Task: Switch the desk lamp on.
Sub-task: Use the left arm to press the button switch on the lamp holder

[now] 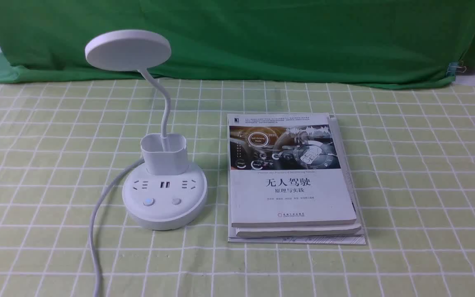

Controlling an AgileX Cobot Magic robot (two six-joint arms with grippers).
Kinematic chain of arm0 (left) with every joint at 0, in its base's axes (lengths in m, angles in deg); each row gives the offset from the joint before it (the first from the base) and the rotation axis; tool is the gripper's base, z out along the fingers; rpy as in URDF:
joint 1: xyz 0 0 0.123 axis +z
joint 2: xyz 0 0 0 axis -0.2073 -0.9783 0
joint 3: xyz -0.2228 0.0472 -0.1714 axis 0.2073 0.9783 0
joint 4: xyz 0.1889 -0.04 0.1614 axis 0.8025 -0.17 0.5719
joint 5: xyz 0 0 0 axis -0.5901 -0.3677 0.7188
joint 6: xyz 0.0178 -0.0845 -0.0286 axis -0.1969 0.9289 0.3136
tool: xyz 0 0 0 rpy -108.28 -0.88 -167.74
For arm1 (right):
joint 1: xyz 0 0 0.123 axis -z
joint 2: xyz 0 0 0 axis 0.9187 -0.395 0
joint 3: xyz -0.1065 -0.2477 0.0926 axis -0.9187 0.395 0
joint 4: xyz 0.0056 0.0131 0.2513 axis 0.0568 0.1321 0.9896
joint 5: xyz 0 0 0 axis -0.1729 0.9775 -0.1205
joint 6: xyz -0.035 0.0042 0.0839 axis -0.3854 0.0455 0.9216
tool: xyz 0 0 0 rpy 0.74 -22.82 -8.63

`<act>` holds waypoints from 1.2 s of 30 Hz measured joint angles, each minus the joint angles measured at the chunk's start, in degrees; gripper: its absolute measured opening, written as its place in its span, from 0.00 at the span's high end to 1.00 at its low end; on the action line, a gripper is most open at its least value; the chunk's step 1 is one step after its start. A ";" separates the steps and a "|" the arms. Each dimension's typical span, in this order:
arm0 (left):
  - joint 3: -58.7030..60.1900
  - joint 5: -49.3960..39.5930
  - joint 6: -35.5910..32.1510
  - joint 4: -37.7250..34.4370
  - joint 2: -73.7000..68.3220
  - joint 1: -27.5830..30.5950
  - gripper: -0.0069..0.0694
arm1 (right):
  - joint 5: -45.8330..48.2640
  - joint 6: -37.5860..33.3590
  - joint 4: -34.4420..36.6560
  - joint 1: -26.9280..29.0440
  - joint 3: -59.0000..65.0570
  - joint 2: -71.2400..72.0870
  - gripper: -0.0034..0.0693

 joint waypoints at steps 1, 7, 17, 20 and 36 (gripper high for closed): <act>0.00 0.00 0.00 0.00 0.00 0.00 0.88 | 0.00 0.00 0.00 0.00 0.00 0.00 0.62; 0.00 0.00 0.00 0.00 0.00 0.00 0.88 | 0.00 0.00 0.00 0.00 0.00 0.00 0.62; 0.00 13.50 6.37 -17.19 0.00 0.00 0.88 | 0.00 0.00 0.00 0.00 0.00 0.00 0.62; 0.00 20.80 8.47 -22.87 0.00 0.00 0.88 | 0.00 0.00 0.00 0.00 0.00 0.00 0.62; -3.64 20.97 18.36 -15.88 -0.97 0.00 0.88 | 0.00 0.00 0.00 0.00 0.00 0.00 0.62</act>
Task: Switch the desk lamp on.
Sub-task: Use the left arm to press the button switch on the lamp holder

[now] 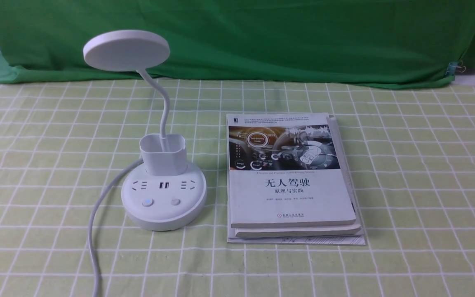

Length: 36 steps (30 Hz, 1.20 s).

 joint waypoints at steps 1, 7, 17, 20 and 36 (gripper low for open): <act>-5.15 -7.47 0.94 5.51 -2.98 0.00 0.88 | 0.00 0.00 0.00 0.00 0.00 0.00 0.62; -28.64 -39.13 -6.84 17.17 -22.98 0.00 0.88 | 0.00 0.00 0.00 0.00 0.00 0.00 0.62; -37.59 -45.79 -11.09 23.39 -50.43 -18.93 0.88 | 0.00 0.00 0.00 0.00 0.00 0.00 0.62; -37.59 -40.78 -10.43 26.40 -56.26 -24.71 0.88 | 0.00 0.00 0.00 0.00 0.00 0.00 0.62; -34.60 -13.02 -7.28 22.45 -69.60 -24.70 0.88 | 0.00 0.00 0.00 0.00 0.00 0.00 0.62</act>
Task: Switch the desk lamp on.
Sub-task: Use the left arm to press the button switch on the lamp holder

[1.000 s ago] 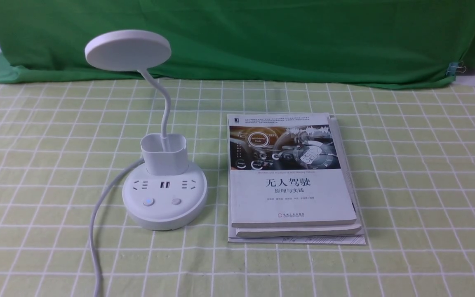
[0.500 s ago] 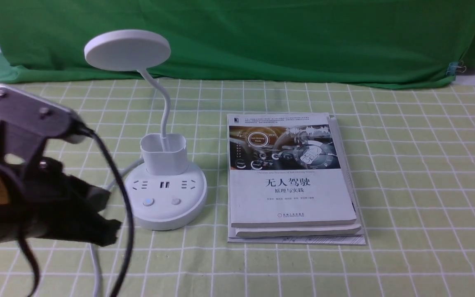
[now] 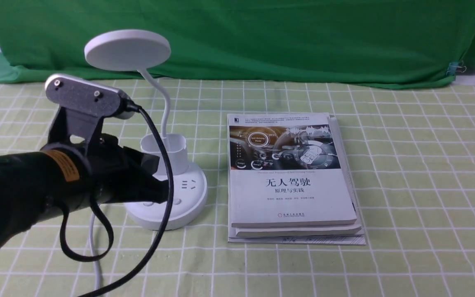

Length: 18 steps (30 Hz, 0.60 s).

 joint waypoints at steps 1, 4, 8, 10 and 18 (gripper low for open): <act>0.57 1.58 0.18 -0.49 -1.04 0.53 0.88 | 0.00 0.00 0.00 0.00 0.00 0.00 0.62; 1.08 2.64 0.46 -0.95 -4.71 1.23 0.88 | 0.00 0.00 0.00 0.00 0.00 0.00 0.62; 0.43 0.69 0.58 -2.11 -9.38 1.26 0.88 | 0.00 0.00 0.00 0.00 0.00 0.00 0.62; -1.35 -2.20 0.42 -2.28 -11.95 1.26 0.88 | 0.00 0.00 0.00 0.00 0.00 0.00 0.62; -8.89 -7.95 0.06 -1.61 -17.10 1.15 0.88 | 0.00 0.00 0.00 0.00 0.00 0.00 0.62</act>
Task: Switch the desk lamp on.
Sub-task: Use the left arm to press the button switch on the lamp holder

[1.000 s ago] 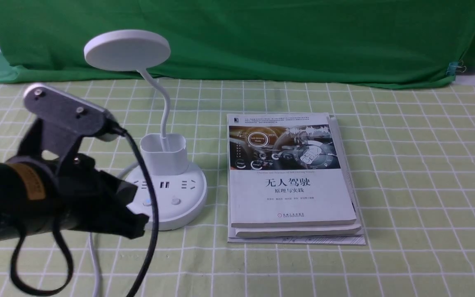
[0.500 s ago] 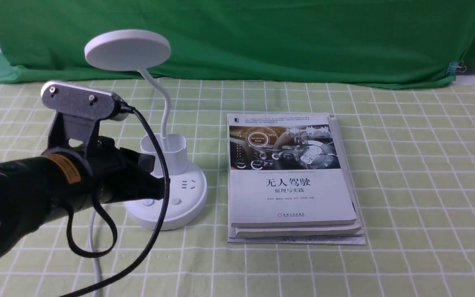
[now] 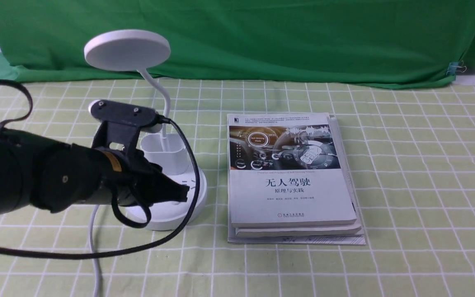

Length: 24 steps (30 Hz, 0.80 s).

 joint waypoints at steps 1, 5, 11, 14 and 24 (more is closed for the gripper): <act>-0.62 0.00 -0.07 0.06 -0.91 -0.15 0.88 | 0.00 0.00 0.00 0.00 0.00 0.00 0.62; -2.24 -0.36 -0.97 0.19 -4.60 -1.18 0.88 | 0.00 0.00 0.00 0.00 0.00 0.00 0.62; -2.52 0.82 -1.97 0.80 -7.28 -1.46 0.88 | 0.00 0.00 0.00 0.00 0.00 0.00 0.62; -2.57 2.03 -1.97 1.05 -7.28 -1.46 0.88 | 0.00 0.00 0.00 0.00 0.00 0.00 0.62; -2.65 3.33 -2.04 1.22 -9.79 -1.46 0.88 | 0.00 0.00 0.00 0.00 0.00 0.00 0.62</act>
